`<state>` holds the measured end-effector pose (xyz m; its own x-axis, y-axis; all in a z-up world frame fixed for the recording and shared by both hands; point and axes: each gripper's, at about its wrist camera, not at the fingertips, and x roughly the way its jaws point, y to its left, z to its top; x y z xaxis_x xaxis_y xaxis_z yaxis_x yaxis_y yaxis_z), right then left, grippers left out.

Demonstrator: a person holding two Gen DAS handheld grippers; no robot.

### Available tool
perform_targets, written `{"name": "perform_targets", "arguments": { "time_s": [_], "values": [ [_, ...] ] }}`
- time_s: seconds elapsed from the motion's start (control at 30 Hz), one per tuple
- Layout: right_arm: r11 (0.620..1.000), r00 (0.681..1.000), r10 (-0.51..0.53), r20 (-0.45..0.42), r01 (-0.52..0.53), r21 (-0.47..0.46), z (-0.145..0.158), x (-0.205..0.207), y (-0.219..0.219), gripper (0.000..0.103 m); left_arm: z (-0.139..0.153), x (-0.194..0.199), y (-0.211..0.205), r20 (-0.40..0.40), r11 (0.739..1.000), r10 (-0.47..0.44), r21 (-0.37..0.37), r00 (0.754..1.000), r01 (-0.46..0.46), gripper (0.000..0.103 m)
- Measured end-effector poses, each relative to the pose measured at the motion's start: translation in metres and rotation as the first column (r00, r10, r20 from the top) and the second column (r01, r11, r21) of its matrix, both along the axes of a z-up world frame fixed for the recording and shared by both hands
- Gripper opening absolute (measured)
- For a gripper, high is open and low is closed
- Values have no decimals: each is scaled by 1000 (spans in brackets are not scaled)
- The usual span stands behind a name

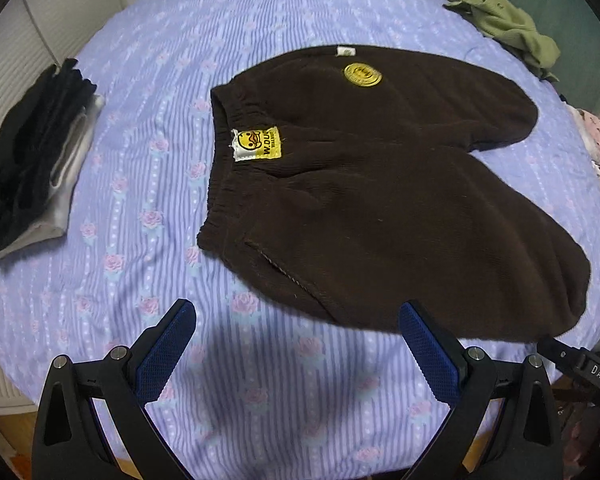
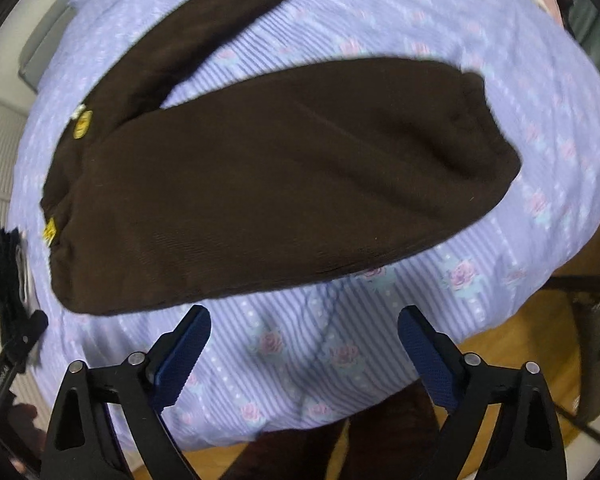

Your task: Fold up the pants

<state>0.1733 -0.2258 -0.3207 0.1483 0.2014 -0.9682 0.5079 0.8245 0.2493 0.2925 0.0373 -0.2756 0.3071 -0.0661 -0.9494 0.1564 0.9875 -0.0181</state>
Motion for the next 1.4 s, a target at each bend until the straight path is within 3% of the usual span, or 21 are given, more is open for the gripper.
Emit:
{"name": "perform_targets", "arguments": {
  "time_s": [0.37, 0.5, 0.6, 0.67, 0.73, 0.8, 0.9, 1.2, 1.4],
  "values": [
    [993, 995, -102, -1, 102, 63, -42, 19, -11, 91, -60, 27, 6, -123, 998, 52, -25, 991, -55, 95],
    [992, 994, -106, -1, 106, 62, -45, 23, -13, 90, -65, 28, 5, -146, 997, 39, -55, 989, -47, 75],
    [992, 994, -107, 5, 106, 66, -42, 26, -14, 79, -65, 29, 4, -160, 996, 41, -77, 986, -54, 61],
    [992, 994, -108, 6, 108, 64, -39, 24, -16, 65, -63, 29, 4, -157, 996, 38, -73, 987, -50, 50],
    [993, 995, -101, 3, 101, 61, -36, 26, -18, 42, -60, 31, 3, -146, 997, 40, -52, 989, -48, 37],
    [996, 997, -79, 4, 79, 36, -29, 30, -18, 31, -53, 30, 7, -134, 997, 52, -46, 990, -59, 26],
    [1000, 999, -11, 31, 11, -14, -8, 47, -17, 23, -44, 29, 14, -129, 995, 68, -68, 989, -77, 22],
    [985, 970, 152, 191, -133, -107, 102, 66, -10, 19, 17, 9, 38, -40, 994, 71, -81, 997, -74, 17],
    [973, 962, 214, 171, -195, -121, 121, 64, -5, 19, 38, 2, 33, -44, 990, 106, -88, 993, -109, 17]
  ]
}}
